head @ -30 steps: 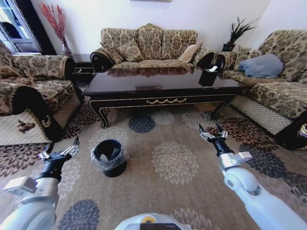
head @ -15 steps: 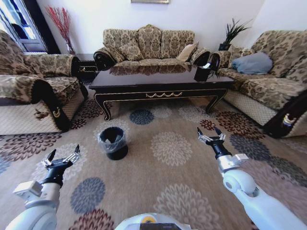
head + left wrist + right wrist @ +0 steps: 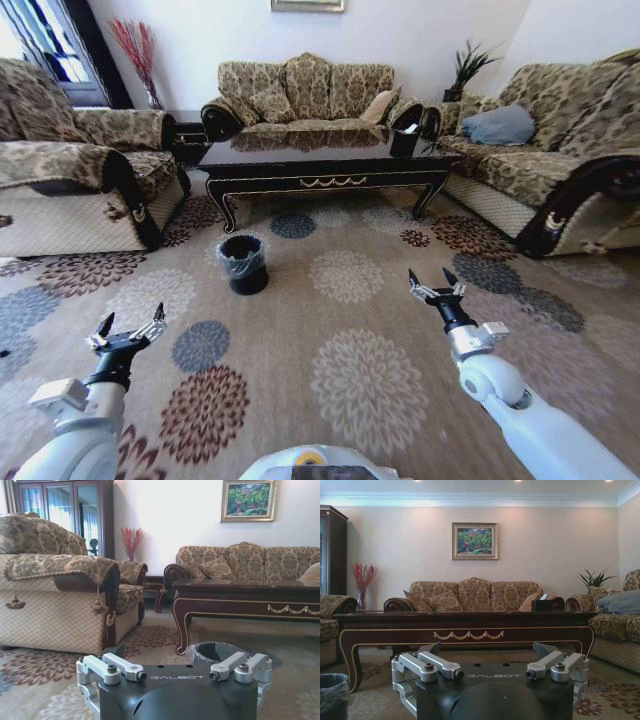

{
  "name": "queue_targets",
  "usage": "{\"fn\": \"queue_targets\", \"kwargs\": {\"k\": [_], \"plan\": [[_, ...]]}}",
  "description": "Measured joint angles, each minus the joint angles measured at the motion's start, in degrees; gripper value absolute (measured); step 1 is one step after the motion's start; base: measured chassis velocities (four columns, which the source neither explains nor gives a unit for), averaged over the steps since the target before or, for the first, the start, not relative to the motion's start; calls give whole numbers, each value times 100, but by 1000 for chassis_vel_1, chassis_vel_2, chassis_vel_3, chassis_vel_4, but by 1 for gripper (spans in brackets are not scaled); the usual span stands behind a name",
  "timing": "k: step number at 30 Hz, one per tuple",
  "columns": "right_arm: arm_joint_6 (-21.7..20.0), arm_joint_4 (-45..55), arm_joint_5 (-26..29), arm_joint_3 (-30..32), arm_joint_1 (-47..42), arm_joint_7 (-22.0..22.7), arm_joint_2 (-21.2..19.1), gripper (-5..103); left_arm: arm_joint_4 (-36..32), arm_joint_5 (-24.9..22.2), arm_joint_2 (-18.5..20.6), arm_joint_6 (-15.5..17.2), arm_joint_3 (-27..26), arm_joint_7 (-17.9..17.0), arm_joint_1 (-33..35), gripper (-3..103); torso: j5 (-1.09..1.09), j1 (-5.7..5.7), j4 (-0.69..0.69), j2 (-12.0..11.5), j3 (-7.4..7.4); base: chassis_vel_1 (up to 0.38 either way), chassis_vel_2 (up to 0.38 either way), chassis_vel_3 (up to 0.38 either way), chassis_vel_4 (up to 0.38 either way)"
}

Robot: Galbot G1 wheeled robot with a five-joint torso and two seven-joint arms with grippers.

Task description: Move to the front of the table and pick up the trash from the floor, then place it into the trash bin.

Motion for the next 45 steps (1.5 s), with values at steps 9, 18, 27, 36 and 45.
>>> {"fn": "queue_targets", "kwargs": {"k": [9, 18, 27, 36, 45], "plan": [[11, -21, -18, -38, 12, 7, -32, 100, 8, 84, -34, -15, 137, -6, -44, 100, 0, 1, 0, 0, 1, 350, -345, -341, 348], [182, -57, -108, -58, -56, -20, -26, 100, -37, 240, -95, -18, 306, -16, -57, 100, 1, 1, 0, 0, 1, 353, -343, -350, 363], [532, -95, -107, -5, -89, -297, -29, 100, -97, 281, -143, -1, 370, -92, -27, 100, 1, 0, 0, 2, -2, 279, -269, -282, 283], [664, -68, -53, 228, -282, -594, 11, 100, -217, 372, -217, 31, 456, -134, 50, 100, 1, 2, 1, -1, 4, -37, 21, 34, -23], [809, -2, 209, 425, -517, -1014, 90, 100, -349, 393, -263, 32, 457, -128, 112, 100, 0, 2, 0, 0, 1, 0, 0, 0, 0]]}}
